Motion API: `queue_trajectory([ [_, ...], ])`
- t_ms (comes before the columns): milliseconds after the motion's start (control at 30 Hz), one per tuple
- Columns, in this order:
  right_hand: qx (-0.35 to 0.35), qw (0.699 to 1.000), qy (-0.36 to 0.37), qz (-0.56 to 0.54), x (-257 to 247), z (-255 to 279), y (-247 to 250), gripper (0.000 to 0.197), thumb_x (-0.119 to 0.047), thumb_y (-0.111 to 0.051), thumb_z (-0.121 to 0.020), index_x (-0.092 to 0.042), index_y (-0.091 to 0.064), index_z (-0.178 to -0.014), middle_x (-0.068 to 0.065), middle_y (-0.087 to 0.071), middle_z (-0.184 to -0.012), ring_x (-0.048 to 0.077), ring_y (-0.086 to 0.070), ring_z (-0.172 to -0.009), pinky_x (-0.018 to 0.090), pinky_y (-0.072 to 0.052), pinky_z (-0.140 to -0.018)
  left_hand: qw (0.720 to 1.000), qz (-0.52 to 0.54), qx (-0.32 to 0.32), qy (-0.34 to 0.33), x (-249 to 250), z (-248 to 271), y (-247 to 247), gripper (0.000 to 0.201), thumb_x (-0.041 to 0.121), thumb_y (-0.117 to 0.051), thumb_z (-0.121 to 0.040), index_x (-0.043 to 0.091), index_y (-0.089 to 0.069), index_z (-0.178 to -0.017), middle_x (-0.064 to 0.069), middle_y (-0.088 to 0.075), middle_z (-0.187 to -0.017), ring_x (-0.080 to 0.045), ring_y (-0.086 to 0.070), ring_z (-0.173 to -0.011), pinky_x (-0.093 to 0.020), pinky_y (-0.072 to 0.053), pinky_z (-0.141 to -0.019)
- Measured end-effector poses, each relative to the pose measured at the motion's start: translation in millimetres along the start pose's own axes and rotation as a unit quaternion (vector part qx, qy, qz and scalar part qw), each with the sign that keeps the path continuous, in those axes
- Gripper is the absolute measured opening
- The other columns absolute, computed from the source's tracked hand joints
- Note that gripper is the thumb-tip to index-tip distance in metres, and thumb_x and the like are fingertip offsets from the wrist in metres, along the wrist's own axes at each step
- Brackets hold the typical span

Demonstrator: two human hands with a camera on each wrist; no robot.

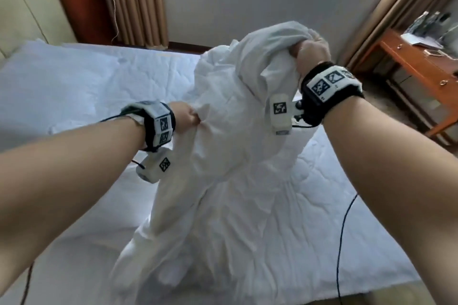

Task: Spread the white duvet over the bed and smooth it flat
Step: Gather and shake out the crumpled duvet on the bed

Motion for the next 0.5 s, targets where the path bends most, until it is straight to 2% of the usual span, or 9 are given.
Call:
queue_trajectory([
  [33, 0.01, 1.0, -0.001, 0.025, 12.6, 1.7, 6.7, 0.042, 0.018, -0.035, -0.078, -0.013, -0.061, -0.069, -0.008, -0.064, -0.055, 0.008, -0.061, -0.056, 0.02, -0.052, -0.057, 1.0, -0.002, -0.017, -0.019, -0.5, -3.3, -15.0, 0.055, 0.047, -0.038, -0.095, 0.002, -0.066, -0.11, -0.02, -0.066, -0.116, -0.031, -0.062, -0.109, -0.03, -0.045, -0.092],
  [100, 0.013, 0.997, -0.023, 0.079, 33.4, 4.8, 23.4, 0.042, 0.017, -0.037, -0.076, -0.016, -0.062, -0.068, -0.011, -0.064, -0.053, 0.004, -0.059, -0.054, 0.018, -0.05, -0.057, 0.999, 0.007, -0.026, -0.025, 2.7, -9.2, -34.7, 0.049, 0.041, -0.04, -0.097, 0.001, -0.066, -0.107, -0.021, -0.065, -0.115, -0.031, -0.061, -0.109, -0.028, -0.042, -0.087],
  [200, 0.04, 0.989, -0.021, 0.141, 51.4, -3.6, 69.6, 0.037, 0.013, -0.039, -0.074, -0.017, -0.059, -0.064, -0.011, -0.061, -0.058, 0.008, -0.054, -0.062, 0.022, -0.048, -0.062, 0.998, 0.023, -0.055, -0.02, 17.4, -15.2, -61.6, 0.045, 0.04, -0.044, -0.096, 0.003, -0.068, -0.1, -0.023, -0.066, -0.112, -0.033, -0.061, -0.106, -0.03, -0.044, -0.088],
  [267, 0.054, 0.98, -0.025, 0.188, 56.5, -11.7, 109.3, 0.038, 0.013, -0.036, -0.076, -0.017, -0.052, -0.06, -0.009, -0.056, -0.059, 0.007, -0.048, -0.06, 0.015, -0.044, -0.055, 0.996, 0.05, -0.058, -0.038, 48.0, -21.1, -68.3, 0.04, 0.043, -0.052, -0.09, 0.01, -0.071, -0.101, -0.015, -0.067, -0.115, -0.029, -0.062, -0.108, -0.027, -0.044, -0.087],
  [333, 0.057, 0.974, -0.023, 0.217, 59.1, -24.6, 151.5, 0.037, 0.012, -0.034, -0.077, -0.017, -0.046, -0.057, -0.006, -0.049, -0.061, 0.006, -0.043, -0.057, 0.011, -0.039, -0.048, 0.992, 0.045, -0.066, -0.095, 99.9, -27.8, -76.8, 0.035, 0.037, -0.059, -0.088, 0.013, -0.07, -0.111, -0.005, -0.055, -0.134, -0.023, -0.052, -0.124, -0.022, -0.037, -0.097],
  [400, 0.074, 0.97, -0.019, 0.23, 61.2, -41.5, 202.8, 0.036, 0.011, -0.034, -0.077, -0.016, -0.044, -0.055, -0.007, -0.047, -0.059, 0.005, -0.041, -0.054, 0.012, -0.037, -0.047, 0.986, 0.011, -0.082, -0.142, 164.7, -35.0, -95.1, 0.034, 0.03, -0.058, -0.091, 0.015, -0.067, -0.121, -0.004, -0.028, -0.152, -0.022, -0.032, -0.14, -0.022, -0.022, -0.112],
  [433, 0.086, 0.968, -0.015, 0.237, 63.0, -51.1, 233.9, 0.036, 0.01, -0.035, -0.077, -0.016, -0.044, -0.053, -0.007, -0.046, -0.057, 0.004, -0.04, -0.052, 0.013, -0.037, -0.047, 0.983, 0.01, -0.1, -0.156, 200.4, -40.4, -111.4, 0.034, 0.028, -0.056, -0.093, 0.015, -0.066, -0.122, -0.005, -0.017, -0.157, -0.022, -0.023, -0.145, -0.02, -0.016, -0.114],
  [467, 0.097, 0.966, -0.014, 0.241, 66.8, -60.8, 268.6, 0.034, 0.008, -0.035, -0.076, -0.016, -0.042, -0.052, -0.008, -0.045, -0.056, 0.005, -0.039, -0.052, 0.016, -0.036, -0.048, 0.978, 0.016, -0.11, -0.174, 237.9, -46.1, -128.8, 0.032, 0.027, -0.055, -0.094, 0.015, -0.066, -0.122, -0.004, -0.015, -0.158, -0.021, -0.019, -0.145, -0.017, -0.014, -0.112],
  [500, 0.109, 0.962, -0.011, 0.25, 70.0, -70.1, 305.9, 0.031, 0.006, -0.036, -0.073, -0.016, -0.04, -0.051, -0.008, -0.042, -0.054, 0.007, -0.036, -0.054, 0.018, -0.034, -0.05, 0.975, 0.018, -0.121, -0.188, 274.8, -53.5, -149.7, 0.031, 0.026, -0.056, -0.093, 0.015, -0.067, -0.12, -0.003, -0.024, -0.155, -0.019, -0.024, -0.143, -0.014, -0.017, -0.108],
])
Point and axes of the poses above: each hand's wrist, its own z-axis away from the middle knuckle, its own y-axis out of the back of the hand, x = y × z, the point moved 8 cm from there along -z, towards the middle knuckle
